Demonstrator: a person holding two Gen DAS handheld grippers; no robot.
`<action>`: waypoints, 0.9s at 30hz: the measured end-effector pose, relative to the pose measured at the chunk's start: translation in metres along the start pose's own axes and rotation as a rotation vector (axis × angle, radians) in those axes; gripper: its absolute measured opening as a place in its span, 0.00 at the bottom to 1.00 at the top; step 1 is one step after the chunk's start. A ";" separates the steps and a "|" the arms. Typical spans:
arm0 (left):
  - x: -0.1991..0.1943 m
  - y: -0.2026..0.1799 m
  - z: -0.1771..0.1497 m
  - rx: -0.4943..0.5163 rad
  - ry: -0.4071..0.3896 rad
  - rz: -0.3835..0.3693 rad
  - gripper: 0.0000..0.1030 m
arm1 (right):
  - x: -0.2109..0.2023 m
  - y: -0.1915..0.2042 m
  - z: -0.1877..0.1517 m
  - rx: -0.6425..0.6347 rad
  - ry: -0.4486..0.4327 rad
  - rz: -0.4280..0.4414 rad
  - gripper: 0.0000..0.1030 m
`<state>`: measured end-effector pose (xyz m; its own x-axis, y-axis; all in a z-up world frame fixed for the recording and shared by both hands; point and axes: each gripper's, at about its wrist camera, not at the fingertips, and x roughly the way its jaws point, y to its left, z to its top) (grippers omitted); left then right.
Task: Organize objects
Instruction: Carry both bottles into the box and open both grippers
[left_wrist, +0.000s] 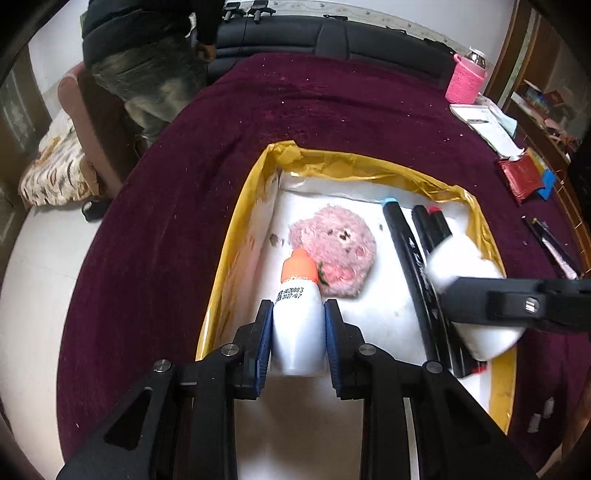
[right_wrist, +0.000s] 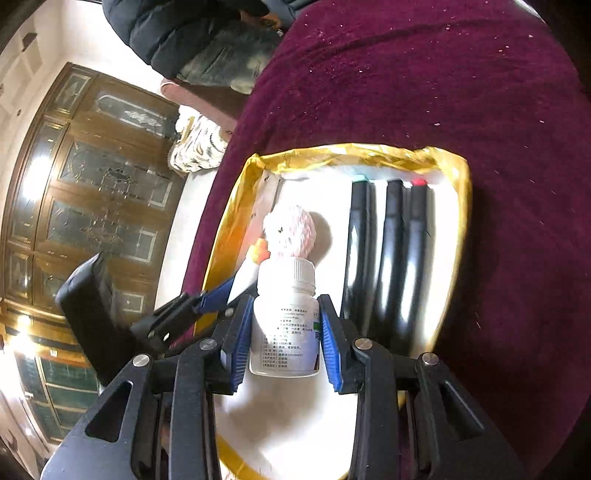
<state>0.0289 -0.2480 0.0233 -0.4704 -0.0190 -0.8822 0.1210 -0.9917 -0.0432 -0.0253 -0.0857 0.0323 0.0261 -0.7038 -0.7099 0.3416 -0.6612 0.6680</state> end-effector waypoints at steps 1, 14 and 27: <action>0.000 -0.002 0.001 0.011 0.001 -0.001 0.22 | 0.003 0.001 0.003 0.000 -0.001 -0.006 0.31; -0.010 0.001 -0.001 -0.003 -0.024 -0.045 0.47 | 0.009 -0.003 0.027 0.013 -0.066 -0.138 0.31; -0.059 0.033 -0.015 -0.159 -0.123 -0.134 0.51 | 0.017 0.004 0.022 -0.024 -0.086 -0.214 0.32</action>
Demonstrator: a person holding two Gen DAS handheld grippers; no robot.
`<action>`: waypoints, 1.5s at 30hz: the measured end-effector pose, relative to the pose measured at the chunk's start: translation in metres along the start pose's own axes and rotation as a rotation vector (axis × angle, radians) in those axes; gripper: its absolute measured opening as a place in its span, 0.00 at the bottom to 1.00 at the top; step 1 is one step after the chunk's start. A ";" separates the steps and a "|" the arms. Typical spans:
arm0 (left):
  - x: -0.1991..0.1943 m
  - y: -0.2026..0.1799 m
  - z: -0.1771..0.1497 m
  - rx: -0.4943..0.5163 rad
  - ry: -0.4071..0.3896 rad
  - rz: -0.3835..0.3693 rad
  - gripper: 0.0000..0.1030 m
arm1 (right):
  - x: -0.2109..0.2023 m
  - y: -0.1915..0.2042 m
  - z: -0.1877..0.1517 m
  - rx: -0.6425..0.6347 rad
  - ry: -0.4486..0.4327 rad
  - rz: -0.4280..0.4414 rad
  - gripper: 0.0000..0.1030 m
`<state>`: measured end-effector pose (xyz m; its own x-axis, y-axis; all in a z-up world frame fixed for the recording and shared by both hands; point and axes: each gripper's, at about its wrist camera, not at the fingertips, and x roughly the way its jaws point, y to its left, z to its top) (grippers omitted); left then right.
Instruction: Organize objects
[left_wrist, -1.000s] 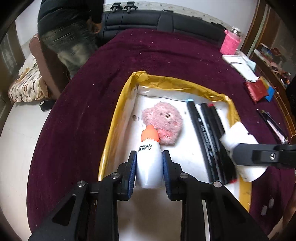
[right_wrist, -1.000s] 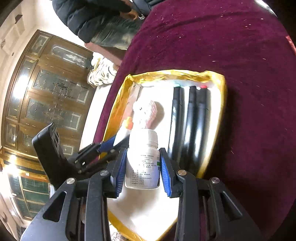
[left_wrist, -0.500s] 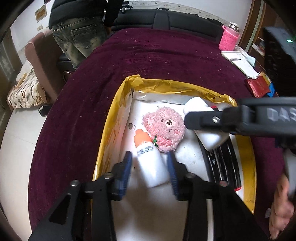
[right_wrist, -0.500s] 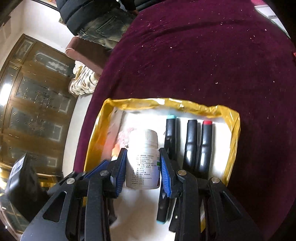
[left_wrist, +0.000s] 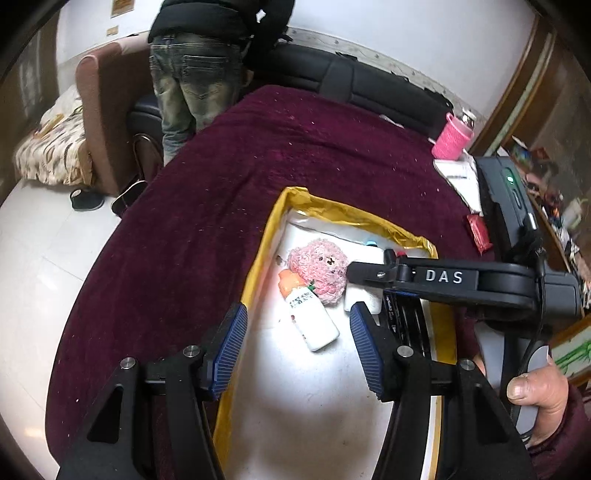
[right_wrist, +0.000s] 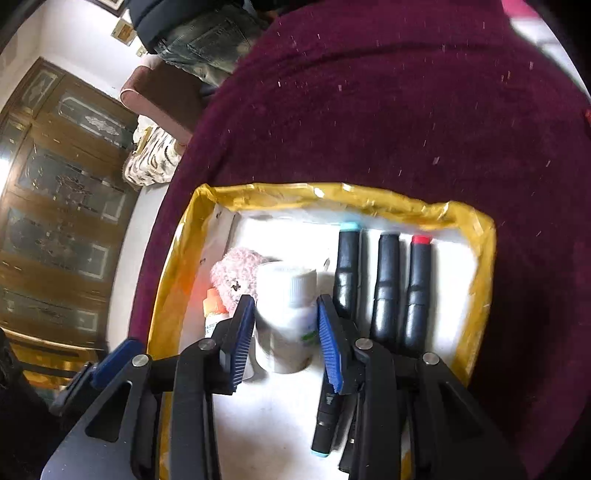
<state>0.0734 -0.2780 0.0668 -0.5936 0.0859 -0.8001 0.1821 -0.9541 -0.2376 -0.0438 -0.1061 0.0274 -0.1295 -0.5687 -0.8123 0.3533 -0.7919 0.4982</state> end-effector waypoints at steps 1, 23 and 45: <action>-0.001 0.002 0.000 -0.006 -0.001 -0.001 0.51 | -0.006 0.002 0.000 -0.014 -0.022 -0.010 0.32; -0.039 -0.114 -0.044 -0.019 -0.008 -0.279 0.59 | -0.149 -0.093 -0.071 -0.040 -0.269 -0.126 0.34; -0.012 -0.190 -0.073 0.081 0.033 -0.206 0.59 | -0.194 -0.231 -0.042 0.080 -0.286 -0.343 0.36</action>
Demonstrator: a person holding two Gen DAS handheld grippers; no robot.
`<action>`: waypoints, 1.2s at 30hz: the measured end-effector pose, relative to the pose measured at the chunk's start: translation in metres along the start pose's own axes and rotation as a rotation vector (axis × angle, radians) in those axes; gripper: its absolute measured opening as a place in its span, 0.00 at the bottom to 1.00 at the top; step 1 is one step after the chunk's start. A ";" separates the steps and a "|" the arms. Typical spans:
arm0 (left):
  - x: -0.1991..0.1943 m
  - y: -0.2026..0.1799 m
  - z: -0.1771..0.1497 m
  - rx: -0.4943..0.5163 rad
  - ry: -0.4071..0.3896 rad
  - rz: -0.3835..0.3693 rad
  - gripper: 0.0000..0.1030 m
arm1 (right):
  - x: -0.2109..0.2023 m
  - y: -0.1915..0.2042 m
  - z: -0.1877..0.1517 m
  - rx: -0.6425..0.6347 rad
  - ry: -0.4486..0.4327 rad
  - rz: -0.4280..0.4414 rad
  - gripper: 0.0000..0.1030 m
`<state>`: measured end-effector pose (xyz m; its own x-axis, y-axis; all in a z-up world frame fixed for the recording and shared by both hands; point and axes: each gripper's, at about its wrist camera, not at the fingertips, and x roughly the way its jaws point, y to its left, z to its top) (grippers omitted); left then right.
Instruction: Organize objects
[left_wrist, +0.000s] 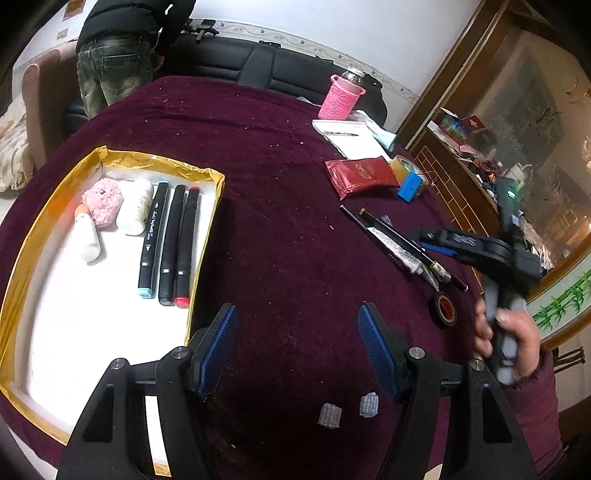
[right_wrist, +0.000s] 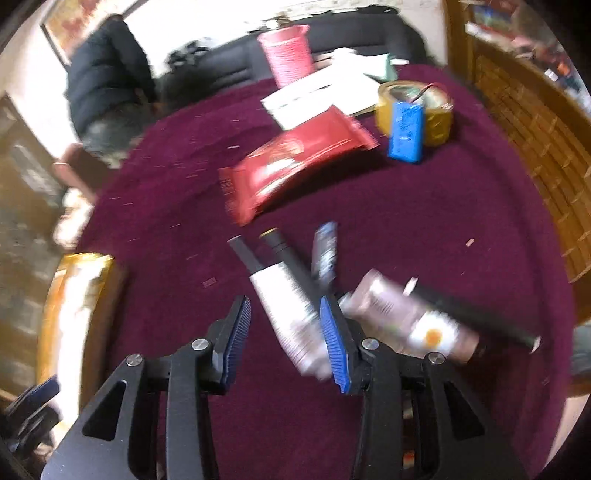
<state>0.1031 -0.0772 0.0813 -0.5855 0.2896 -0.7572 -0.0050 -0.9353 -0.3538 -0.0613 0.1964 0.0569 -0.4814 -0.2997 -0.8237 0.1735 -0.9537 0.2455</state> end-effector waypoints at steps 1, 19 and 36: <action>0.000 0.001 0.000 -0.003 0.002 0.000 0.59 | 0.006 -0.001 0.003 0.002 0.004 -0.016 0.36; 0.009 0.014 -0.004 -0.030 0.017 0.012 0.59 | -0.008 0.021 -0.024 0.034 -0.065 0.216 0.39; -0.052 0.035 -0.005 -0.077 -0.111 0.183 0.60 | -0.031 0.021 -0.017 0.066 -0.360 0.207 0.43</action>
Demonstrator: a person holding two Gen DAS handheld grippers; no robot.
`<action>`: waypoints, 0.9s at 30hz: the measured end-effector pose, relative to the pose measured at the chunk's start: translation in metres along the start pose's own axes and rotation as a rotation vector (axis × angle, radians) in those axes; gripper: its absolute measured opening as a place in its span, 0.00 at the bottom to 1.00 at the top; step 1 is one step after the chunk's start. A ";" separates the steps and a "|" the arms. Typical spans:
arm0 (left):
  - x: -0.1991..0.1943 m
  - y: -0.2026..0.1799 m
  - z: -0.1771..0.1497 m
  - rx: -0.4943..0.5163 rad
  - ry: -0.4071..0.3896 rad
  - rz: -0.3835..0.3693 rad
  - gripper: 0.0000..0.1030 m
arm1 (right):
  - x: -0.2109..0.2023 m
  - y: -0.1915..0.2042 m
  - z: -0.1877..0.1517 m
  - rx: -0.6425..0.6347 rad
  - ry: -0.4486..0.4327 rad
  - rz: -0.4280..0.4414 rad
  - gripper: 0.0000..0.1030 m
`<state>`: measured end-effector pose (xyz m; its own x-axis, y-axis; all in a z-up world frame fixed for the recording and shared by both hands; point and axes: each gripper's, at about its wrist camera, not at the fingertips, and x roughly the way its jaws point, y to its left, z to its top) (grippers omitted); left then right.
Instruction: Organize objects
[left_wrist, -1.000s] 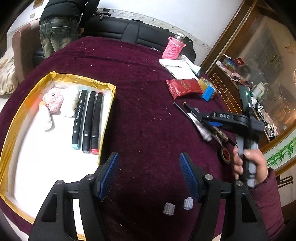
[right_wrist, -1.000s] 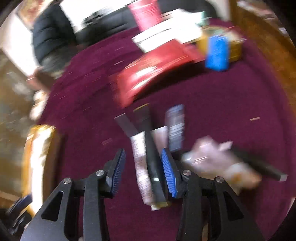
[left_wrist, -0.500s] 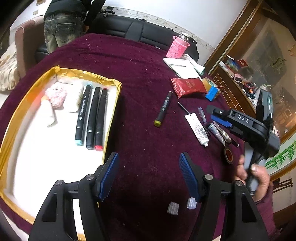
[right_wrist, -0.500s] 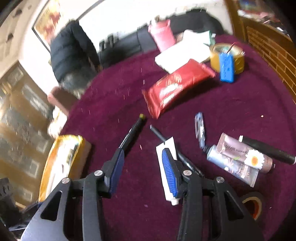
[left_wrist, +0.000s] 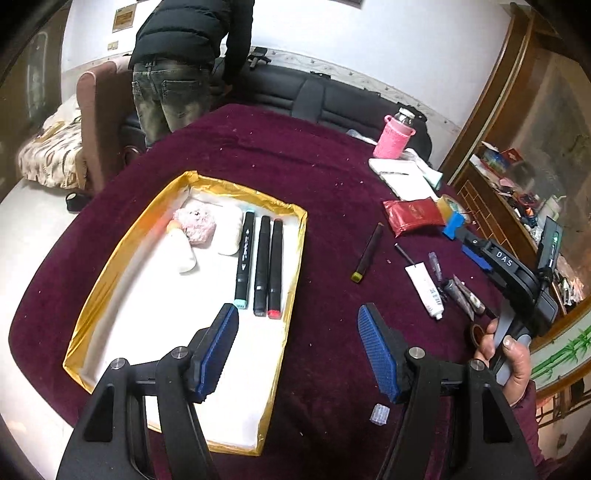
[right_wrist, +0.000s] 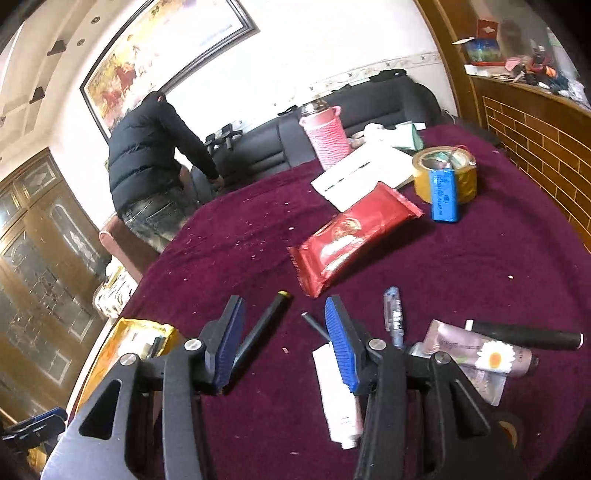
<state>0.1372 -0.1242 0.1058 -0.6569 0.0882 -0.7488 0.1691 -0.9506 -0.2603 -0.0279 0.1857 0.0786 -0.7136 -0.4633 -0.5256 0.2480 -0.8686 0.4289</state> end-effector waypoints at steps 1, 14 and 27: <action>0.002 -0.001 0.000 -0.002 0.007 0.002 0.60 | 0.001 -0.005 -0.001 0.010 -0.001 -0.007 0.43; 0.011 -0.037 -0.002 0.056 0.019 0.035 0.60 | 0.001 -0.050 -0.007 0.140 0.007 0.027 0.43; 0.109 -0.111 0.020 0.195 0.158 -0.044 0.59 | -0.032 -0.087 -0.008 0.214 -0.054 0.027 0.51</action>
<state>0.0317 -0.0155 0.0651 -0.5346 0.1612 -0.8296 -0.0121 -0.9830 -0.1832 -0.0210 0.2748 0.0519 -0.7439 -0.4708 -0.4742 0.1270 -0.7964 0.5913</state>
